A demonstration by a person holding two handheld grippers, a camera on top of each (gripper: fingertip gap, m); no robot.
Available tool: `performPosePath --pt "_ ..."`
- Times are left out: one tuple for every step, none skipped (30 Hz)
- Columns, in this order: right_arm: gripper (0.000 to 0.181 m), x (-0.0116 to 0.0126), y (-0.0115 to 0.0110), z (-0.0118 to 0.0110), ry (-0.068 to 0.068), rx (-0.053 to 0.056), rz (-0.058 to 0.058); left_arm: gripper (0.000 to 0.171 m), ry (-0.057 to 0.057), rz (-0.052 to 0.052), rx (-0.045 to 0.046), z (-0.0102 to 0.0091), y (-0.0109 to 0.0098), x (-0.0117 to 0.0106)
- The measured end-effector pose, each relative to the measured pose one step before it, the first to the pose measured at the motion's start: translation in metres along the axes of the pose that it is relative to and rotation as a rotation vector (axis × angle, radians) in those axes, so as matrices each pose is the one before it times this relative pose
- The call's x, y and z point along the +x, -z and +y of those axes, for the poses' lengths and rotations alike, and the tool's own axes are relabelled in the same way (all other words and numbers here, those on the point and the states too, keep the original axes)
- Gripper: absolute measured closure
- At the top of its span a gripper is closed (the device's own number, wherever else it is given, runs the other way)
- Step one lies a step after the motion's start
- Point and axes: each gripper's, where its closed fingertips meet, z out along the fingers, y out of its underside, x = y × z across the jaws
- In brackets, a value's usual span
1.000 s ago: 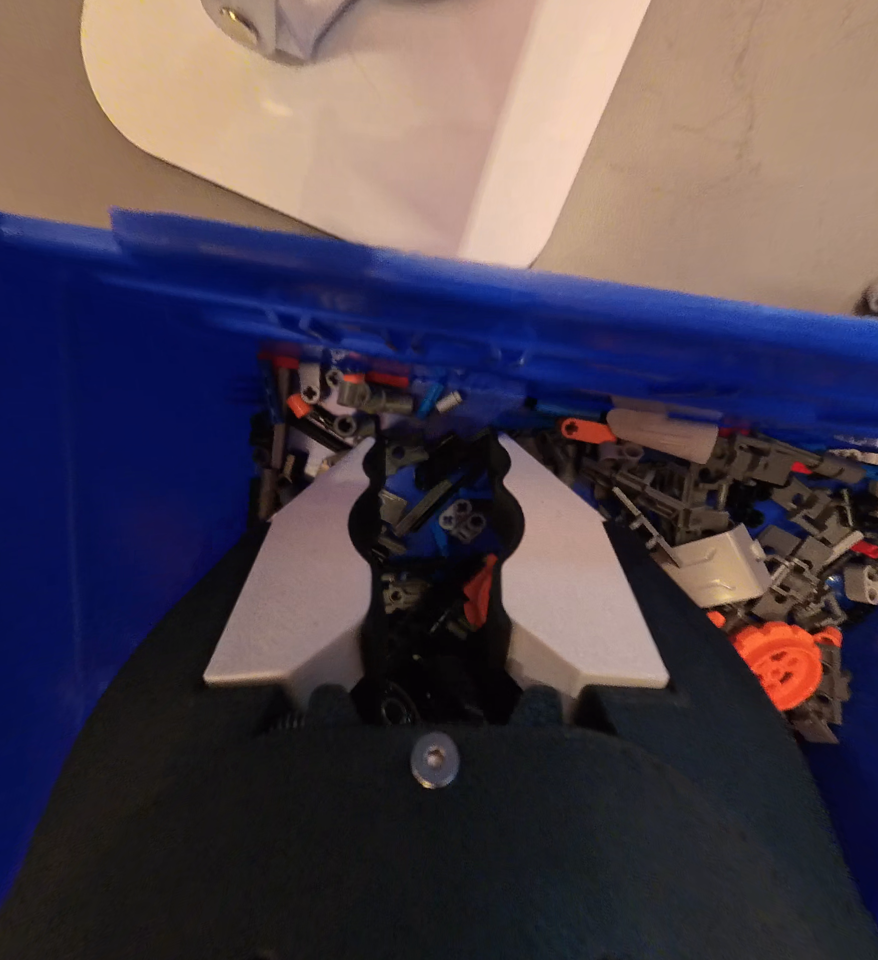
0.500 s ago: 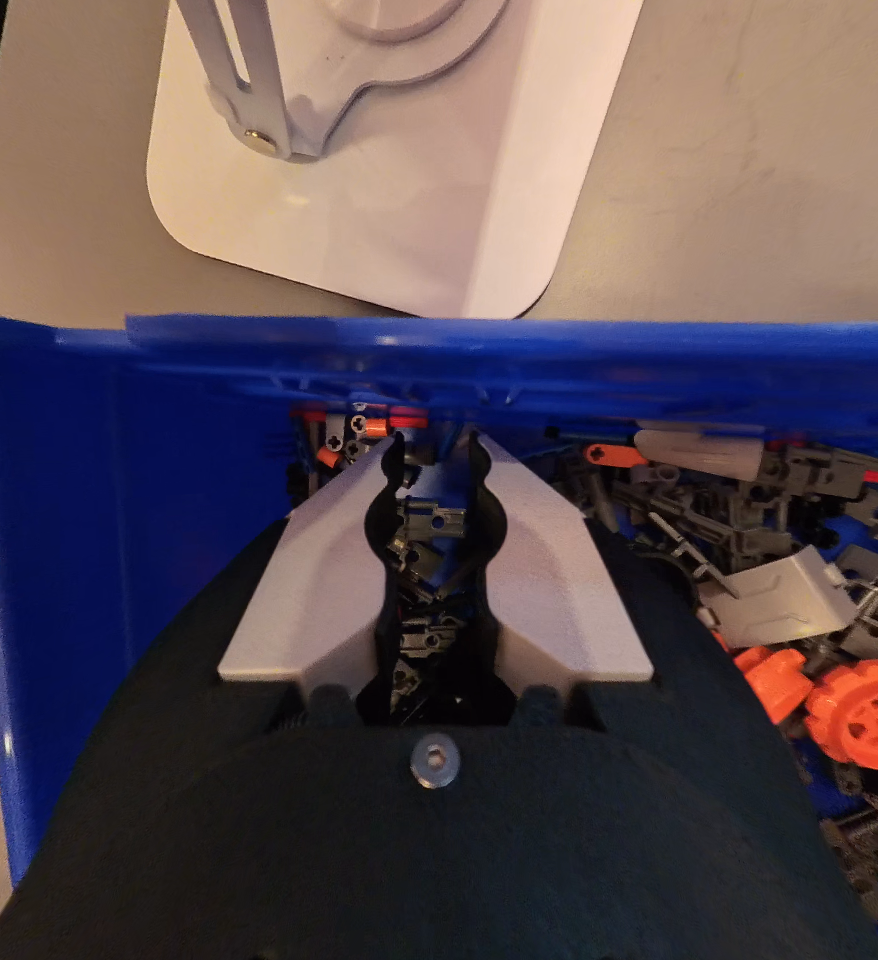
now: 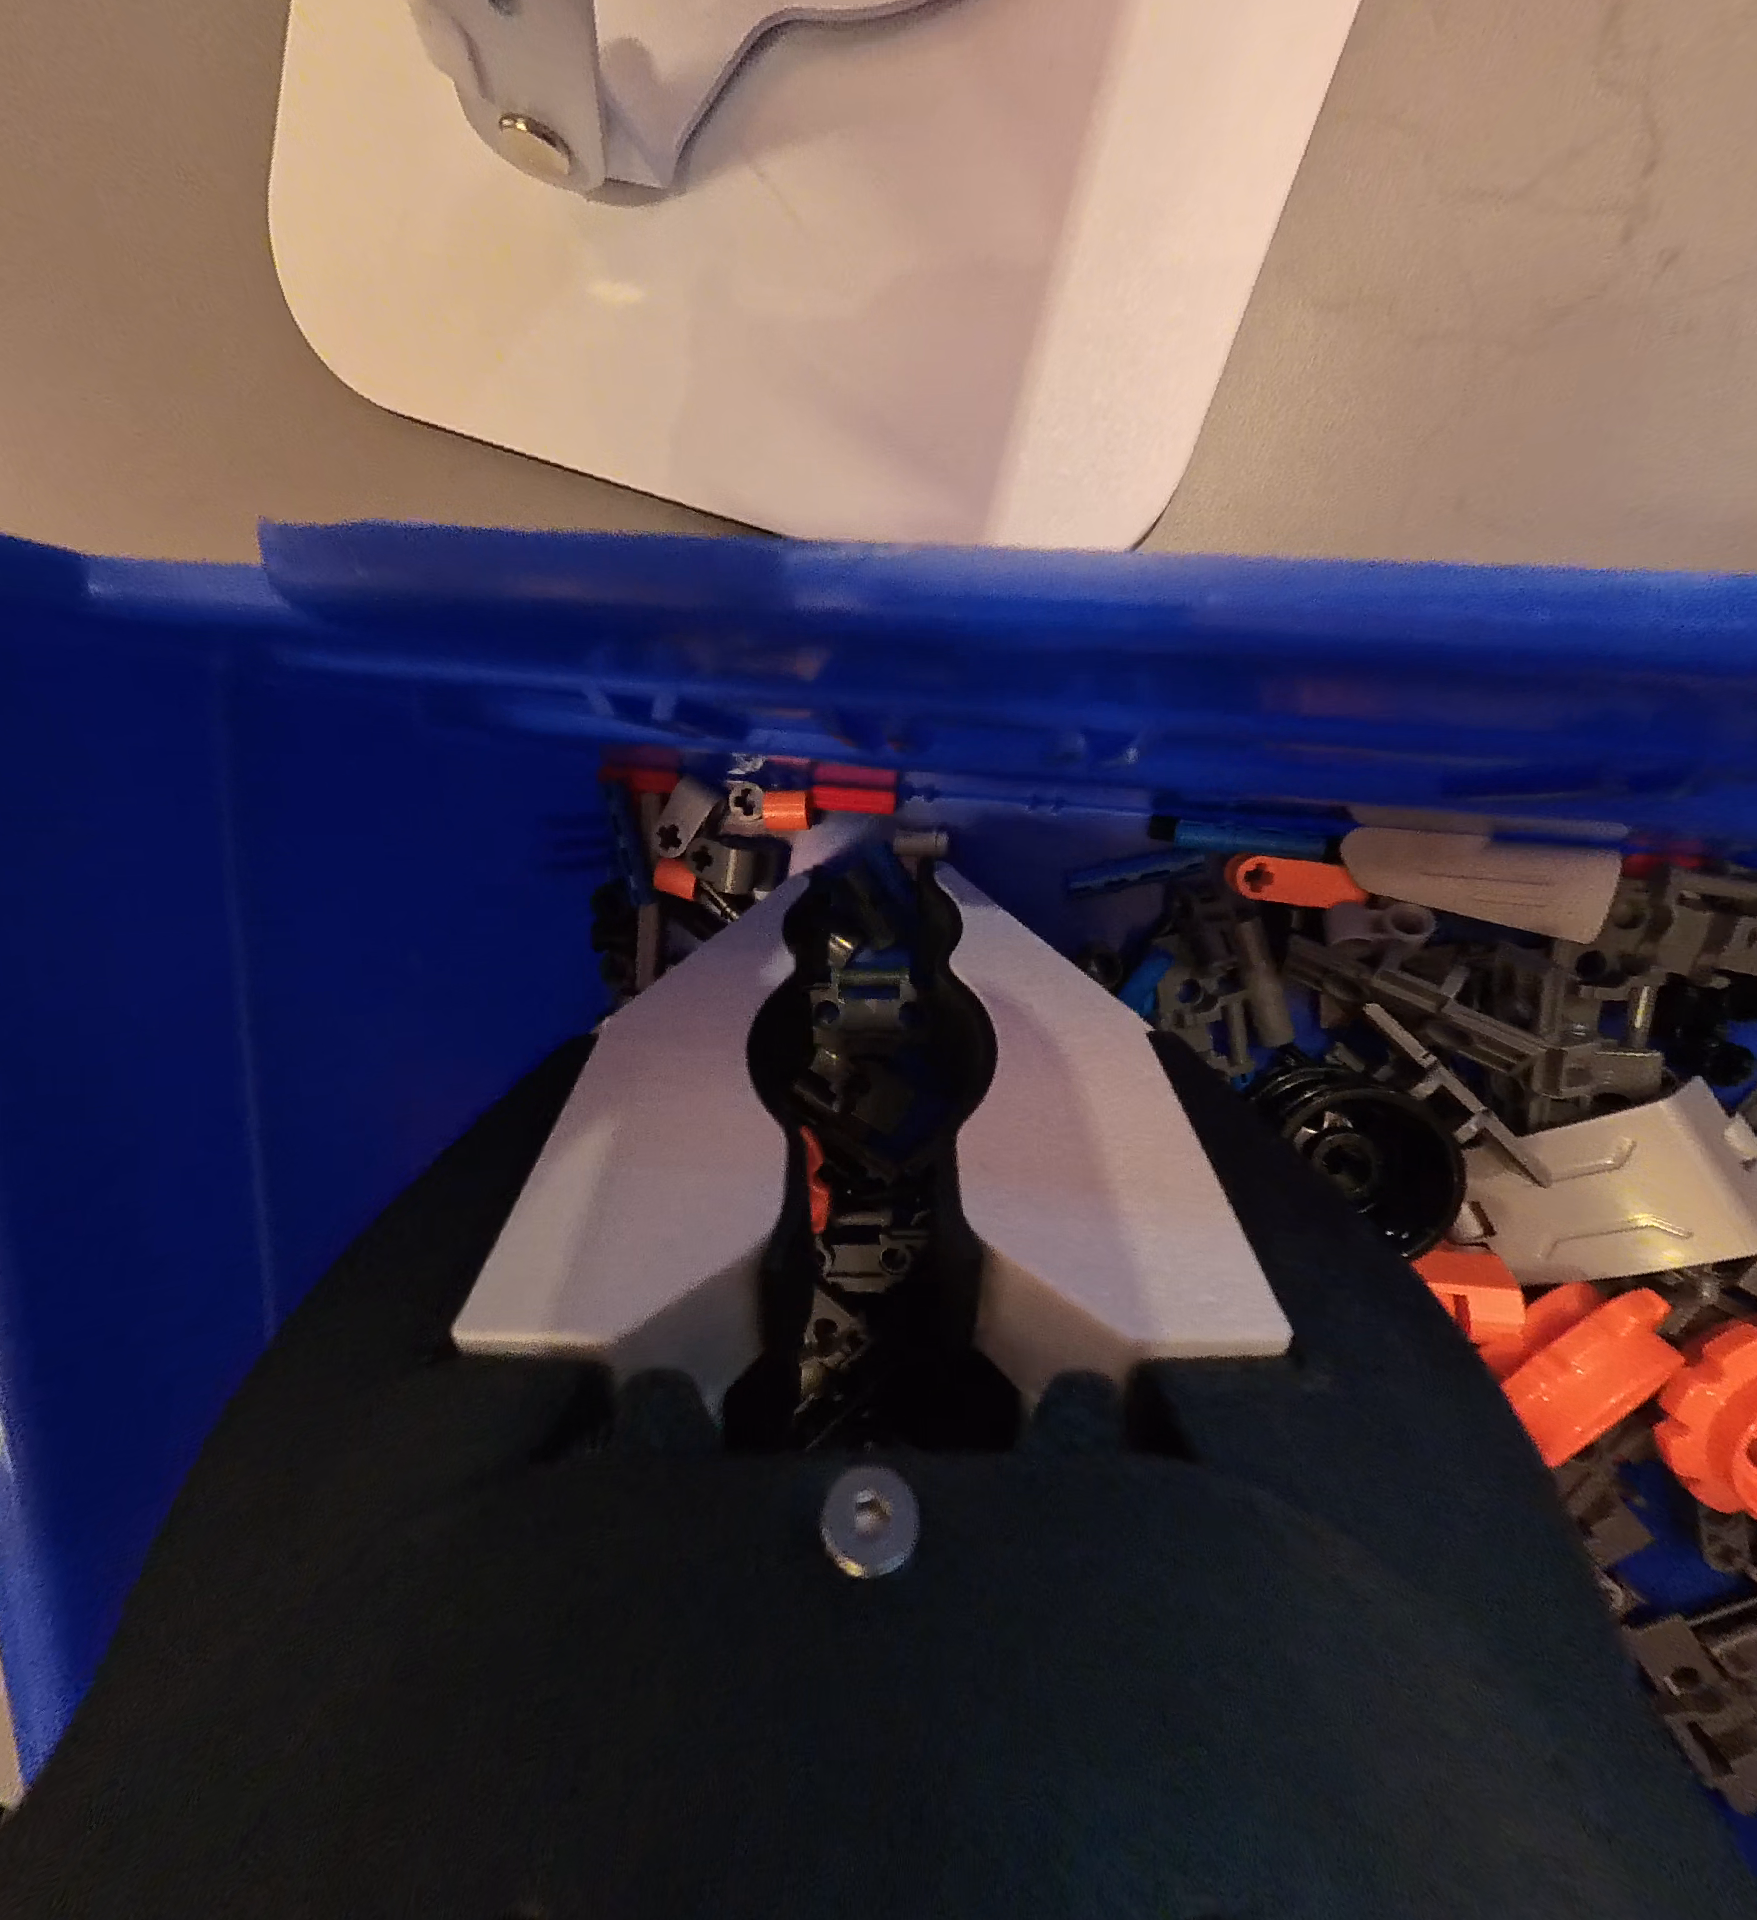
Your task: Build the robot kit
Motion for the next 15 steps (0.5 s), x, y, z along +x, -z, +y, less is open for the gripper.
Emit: performPosePath --pt "0.164 0.00023 0.00010 -0.00006 0.0000 0.0003 0.0005 0.157 0.0027 0.0001 -0.00322 0.00077 0.00024 0.00019" --pt "0.164 0.00018 0.00019 -0.00010 -0.0004 0.0009 0.0002 0.158 0.0030 0.0029 -0.00060 0.00044 0.00014 0.00028" --pt "0.164 0.00007 0.00010 -0.00003 -0.0003 0.0005 0.0004 0.158 0.0021 0.0031 -0.00236 0.00078 0.00030 0.00024" --pt "0.164 0.00026 0.00006 0.00001 -0.0001 0.0005 0.0006 0.159 -0.0015 -0.0002 -0.00364 0.00086 0.00053 0.00011" --pt "0.164 0.00005 0.00010 -0.00002 -0.0002 0.0004 0.0003 0.159 0.0007 0.0025 -0.00156 0.00073 0.00022 0.00056" --pt "0.164 0.00017 0.00018 0.00000 0.0000 0.0002 0.0005 0.159 0.0017 0.0067 -0.00205 0.00077 0.00037 0.00130" --pt "0.164 0.00013 0.00025 -0.00011 0.0001 0.0008 0.0007 0.159 -0.0041 0.0033 -0.00810 0.00160 0.00077 0.00122" --pt "0.164 0.00012 0.00023 -0.00012 -0.0005 0.0014 0.0001 0.159 -0.0102 -0.0014 -0.00857 0.00161 0.00090 0.00114" --pt "0.164 -0.00005 0.00021 -0.00003 -0.0006 0.0007 -0.0004 0.159 -0.0115 0.0022 -0.00100 0.00082 0.00099 0.00238" --pt "0.164 0.00002 -0.00002 0.00011 0.0004 -0.0001 -0.0003 0.159 -0.0039 0.0023 0.00049 0.00062 0.00092 0.00232" --pt "0.164 -0.00007 0.00000 0.00004 0.0009 0.0001 -0.0001 0.159 -0.0010 -0.0009 0.00320 0.00006 0.00117 0.00184" --pt "0.164 -0.00019 -0.00007 -0.00017 0.0003 0.0006 -0.0007 0.164 -0.0039 -0.0001 0.01514 -0.00220 0.00267 0.00226" --pt "0.164 -0.00023 -0.00001 -0.00033 0.0001 0.0011 -0.0012 0.171 -0.0096 -0.0057 0.02426 -0.00411 0.00419 0.00172" --pt "0.164 -0.00037 -0.00004 -0.00022 0.0010 0.0008 -0.0011 0.171 -0.0076 0.0020 0.00557 -0.00180 0.00342 0.00276" --pt "0.164 -0.00049 -0.00003 -0.00023 0.0014 0.0003 -0.0014 0.171 -0.0186 0.0065 -0.00707 0.00028 0.00204 0.00423"
